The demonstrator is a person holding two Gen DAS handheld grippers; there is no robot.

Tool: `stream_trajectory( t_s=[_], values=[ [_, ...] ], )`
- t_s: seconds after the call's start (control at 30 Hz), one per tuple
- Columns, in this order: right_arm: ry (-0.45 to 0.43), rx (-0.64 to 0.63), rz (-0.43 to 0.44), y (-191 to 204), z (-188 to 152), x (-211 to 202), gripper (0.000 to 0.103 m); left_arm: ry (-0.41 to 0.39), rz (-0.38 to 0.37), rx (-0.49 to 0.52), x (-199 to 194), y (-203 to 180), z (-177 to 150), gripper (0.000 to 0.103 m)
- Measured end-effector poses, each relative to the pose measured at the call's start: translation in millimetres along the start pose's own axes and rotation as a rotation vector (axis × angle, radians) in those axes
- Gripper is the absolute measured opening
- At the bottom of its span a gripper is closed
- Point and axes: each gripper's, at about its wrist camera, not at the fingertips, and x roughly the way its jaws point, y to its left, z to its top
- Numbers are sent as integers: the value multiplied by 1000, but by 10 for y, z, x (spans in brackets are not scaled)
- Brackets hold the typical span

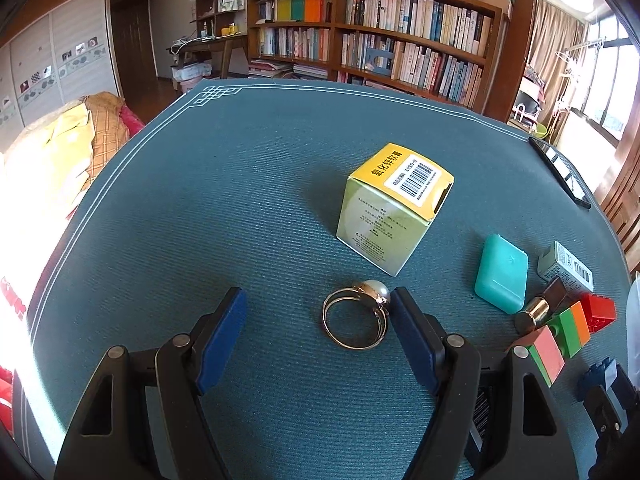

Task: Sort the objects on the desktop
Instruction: 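Grasp the gold ring with the left tool while the right tool grasps the blue brick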

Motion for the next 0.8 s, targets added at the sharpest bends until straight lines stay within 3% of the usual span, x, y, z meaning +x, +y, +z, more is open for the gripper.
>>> stream_trajectory(
  t_s=[0.37, 0.47, 0.5, 0.53, 0.8],
  values=[
    [1, -5, 1, 16, -9, 4, 74, -10, 6, 21, 55, -16, 7, 76],
    [-2, -4, -1, 18, -14, -2, 74, -20, -10, 27, 22, -16, 0, 54],
    [-4, -1, 0, 15, -15, -7, 71, -21, -14, 28, 13, -19, 1, 43],
    [-4, 1, 2, 1, -9, 1, 67, -20, -23, 29, 3, -26, 1, 38],
    [14, -3, 14, 4, -5, 45, 39, -30, -72, 26, -110, -77, -36, 37]
  ],
)
